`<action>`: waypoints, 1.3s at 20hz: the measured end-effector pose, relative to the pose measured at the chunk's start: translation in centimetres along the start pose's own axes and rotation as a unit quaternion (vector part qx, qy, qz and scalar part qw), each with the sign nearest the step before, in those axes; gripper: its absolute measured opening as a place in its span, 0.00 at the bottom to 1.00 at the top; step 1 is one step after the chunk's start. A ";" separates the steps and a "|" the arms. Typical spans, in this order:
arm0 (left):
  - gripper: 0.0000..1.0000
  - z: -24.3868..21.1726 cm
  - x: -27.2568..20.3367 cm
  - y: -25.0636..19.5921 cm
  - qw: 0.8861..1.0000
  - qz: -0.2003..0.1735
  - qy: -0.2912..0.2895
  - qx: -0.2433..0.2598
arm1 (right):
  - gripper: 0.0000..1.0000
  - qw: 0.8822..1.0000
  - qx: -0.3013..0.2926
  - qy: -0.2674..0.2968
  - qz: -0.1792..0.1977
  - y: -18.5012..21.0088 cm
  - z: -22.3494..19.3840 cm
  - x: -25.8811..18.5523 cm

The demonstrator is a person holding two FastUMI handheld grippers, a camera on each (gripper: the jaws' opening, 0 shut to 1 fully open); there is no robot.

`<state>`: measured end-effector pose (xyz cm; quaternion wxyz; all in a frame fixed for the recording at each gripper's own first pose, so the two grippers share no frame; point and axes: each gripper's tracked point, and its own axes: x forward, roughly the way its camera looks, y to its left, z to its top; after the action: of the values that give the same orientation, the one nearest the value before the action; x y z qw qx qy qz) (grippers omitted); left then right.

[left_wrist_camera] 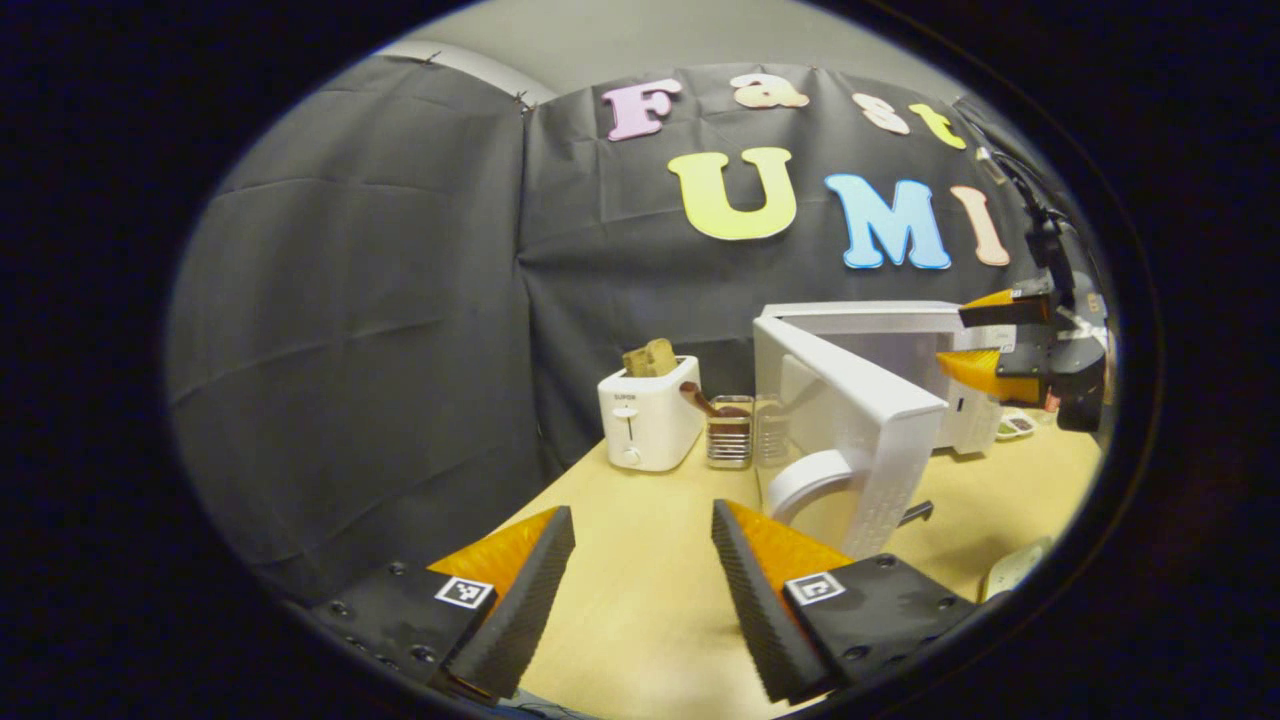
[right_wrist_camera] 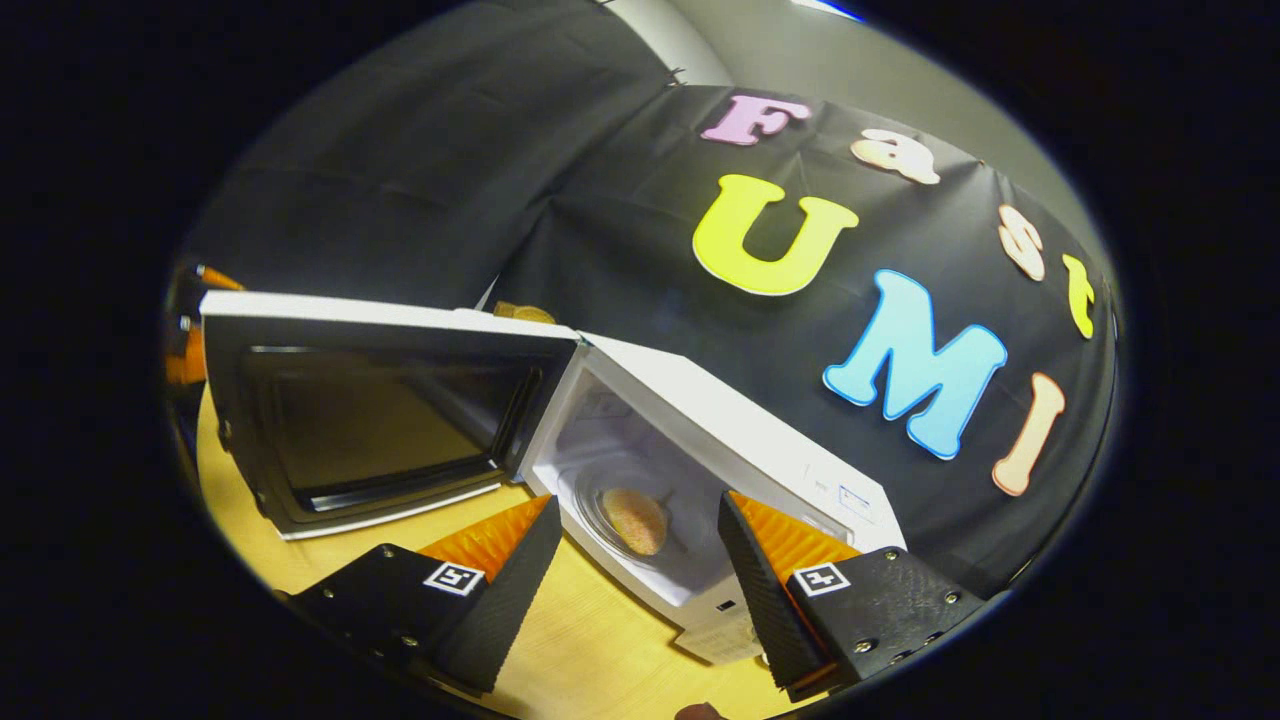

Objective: Open the microwave oven with the left hand, put the food in, and close the microwave oven.

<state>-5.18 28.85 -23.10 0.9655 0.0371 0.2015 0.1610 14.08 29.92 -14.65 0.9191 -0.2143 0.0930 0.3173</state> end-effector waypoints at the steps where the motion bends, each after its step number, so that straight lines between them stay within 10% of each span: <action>1: 0.81 0.1 -0.1 -0.5 1.000 -0.004 0.001 -0.003 | 0.96 1.000 0.009 -0.003 -0.004 -0.6 0.2 -1.1; 9: 0.02 1.4 -0.8 -6.3 0.999 -0.048 -0.010 0.002 | 0.96 0.999 0.032 0.002 -0.037 -5.0 -1.2 -6.0; 26: 0.07 4.4 1.0 -21.0 0.980 -0.199 -0.021 0.018 | 0.96 0.993 0.063 0.019 -0.099 -10.7 -3.6 -12.5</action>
<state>3.71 9.26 -22.30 0.9814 0.0166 0.1874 -0.0388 10.90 13.90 -10.47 0.9559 -0.1698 0.1082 0.2140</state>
